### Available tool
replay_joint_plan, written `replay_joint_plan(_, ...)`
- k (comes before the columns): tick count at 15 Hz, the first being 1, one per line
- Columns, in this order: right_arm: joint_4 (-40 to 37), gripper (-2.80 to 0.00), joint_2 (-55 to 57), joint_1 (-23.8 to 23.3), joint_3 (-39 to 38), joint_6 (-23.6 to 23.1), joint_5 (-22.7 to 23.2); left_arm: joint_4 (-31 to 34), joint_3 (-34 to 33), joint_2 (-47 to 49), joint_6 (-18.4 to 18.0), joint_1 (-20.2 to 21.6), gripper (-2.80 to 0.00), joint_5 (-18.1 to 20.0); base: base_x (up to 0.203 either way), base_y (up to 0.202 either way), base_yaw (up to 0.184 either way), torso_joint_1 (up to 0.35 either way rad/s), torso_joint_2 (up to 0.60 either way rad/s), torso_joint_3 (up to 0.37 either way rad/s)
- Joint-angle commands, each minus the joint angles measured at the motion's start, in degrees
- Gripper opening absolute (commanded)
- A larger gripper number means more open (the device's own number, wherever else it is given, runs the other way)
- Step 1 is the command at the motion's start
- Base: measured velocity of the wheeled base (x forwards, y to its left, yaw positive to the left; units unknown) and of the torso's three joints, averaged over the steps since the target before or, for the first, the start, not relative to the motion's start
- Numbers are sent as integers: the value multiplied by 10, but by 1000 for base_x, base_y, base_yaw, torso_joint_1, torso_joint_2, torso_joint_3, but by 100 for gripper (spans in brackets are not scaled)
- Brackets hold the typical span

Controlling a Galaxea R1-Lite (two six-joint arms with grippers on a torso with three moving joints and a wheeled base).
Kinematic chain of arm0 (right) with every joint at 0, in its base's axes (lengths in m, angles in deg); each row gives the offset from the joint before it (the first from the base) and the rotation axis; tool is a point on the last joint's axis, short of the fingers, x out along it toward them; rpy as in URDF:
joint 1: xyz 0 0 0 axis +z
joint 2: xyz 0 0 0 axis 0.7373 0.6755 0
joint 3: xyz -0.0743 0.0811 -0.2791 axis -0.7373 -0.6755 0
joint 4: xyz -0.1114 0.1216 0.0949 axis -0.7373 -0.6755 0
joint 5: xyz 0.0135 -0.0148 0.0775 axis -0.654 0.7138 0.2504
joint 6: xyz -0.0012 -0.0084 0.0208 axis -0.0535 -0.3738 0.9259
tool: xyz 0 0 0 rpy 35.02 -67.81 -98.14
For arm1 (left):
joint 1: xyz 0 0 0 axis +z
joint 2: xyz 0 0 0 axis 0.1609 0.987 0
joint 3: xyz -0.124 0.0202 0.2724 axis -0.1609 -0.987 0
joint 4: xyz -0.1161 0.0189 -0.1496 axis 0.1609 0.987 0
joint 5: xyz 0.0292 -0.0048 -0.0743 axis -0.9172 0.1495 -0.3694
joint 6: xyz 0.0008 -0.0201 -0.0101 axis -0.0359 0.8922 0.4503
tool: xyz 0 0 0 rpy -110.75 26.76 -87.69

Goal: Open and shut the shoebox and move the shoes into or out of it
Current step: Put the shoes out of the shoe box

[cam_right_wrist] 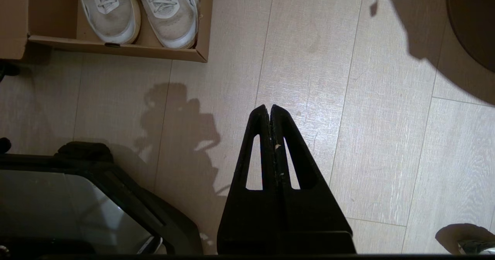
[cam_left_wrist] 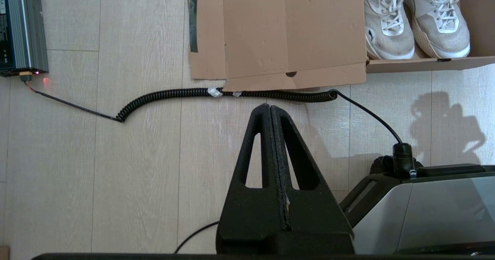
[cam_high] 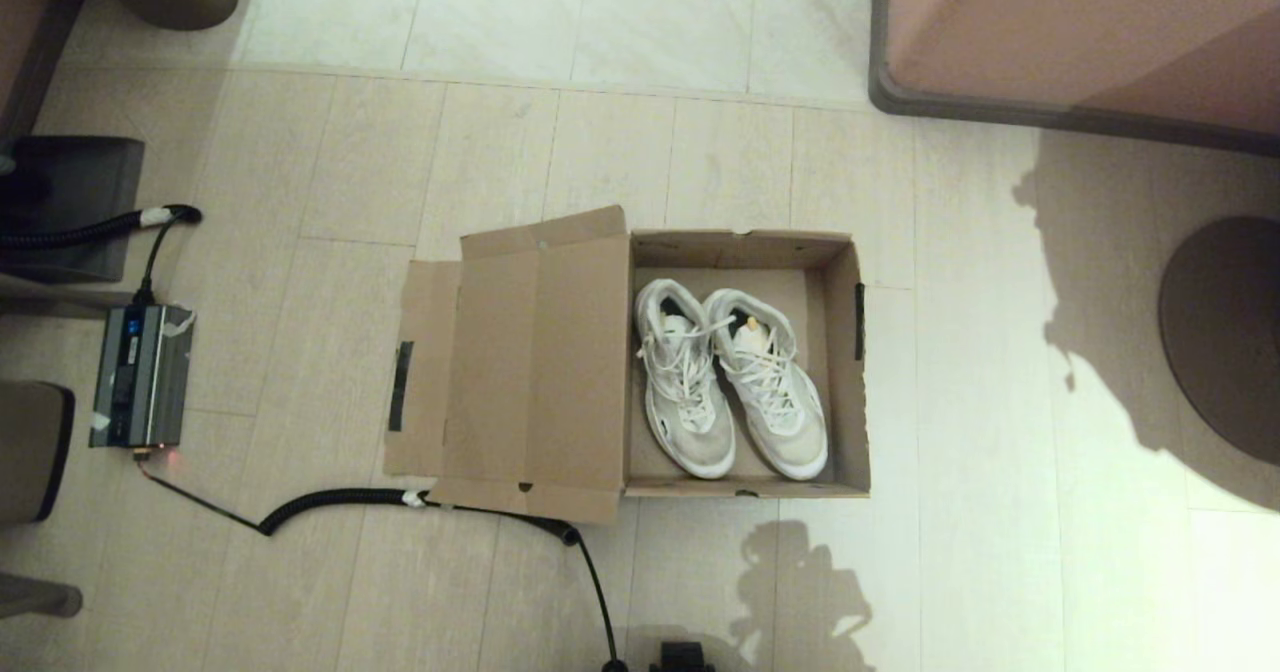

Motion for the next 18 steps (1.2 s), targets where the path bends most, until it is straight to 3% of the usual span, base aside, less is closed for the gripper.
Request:
replay_joint_plan(1,0,-280,1,0,-1,-2,1,0,-4,0,0,0,-280,0,0,0,0,0,0,0)
replay_joint_plan(6,3,-280,1,0,1,-20,-3,-1,-4,0,0,0,-280,0,0,0,0,0,0,0)
replay_joint_plan(9,1,-280,62,-2,103,-18,-9,0,-4,0,1,0,-280,0,0,0,0,0,0,0)
replay_joint_plan(12,-4,-280,282,-2,229,29,9,0,-4,0,1,0,-280,0,0,0,0,0,0,0)
replay_joint_plan(15,2,-280,549,10,339,95,90,0,-4,0,1,0,-280,0,0,0,0,0,0,0)
replay_joint_plan(18,70,-280,775,65,416,191,151,0,-4,0,1,0,-280,0,0,0,0,0,0,0)
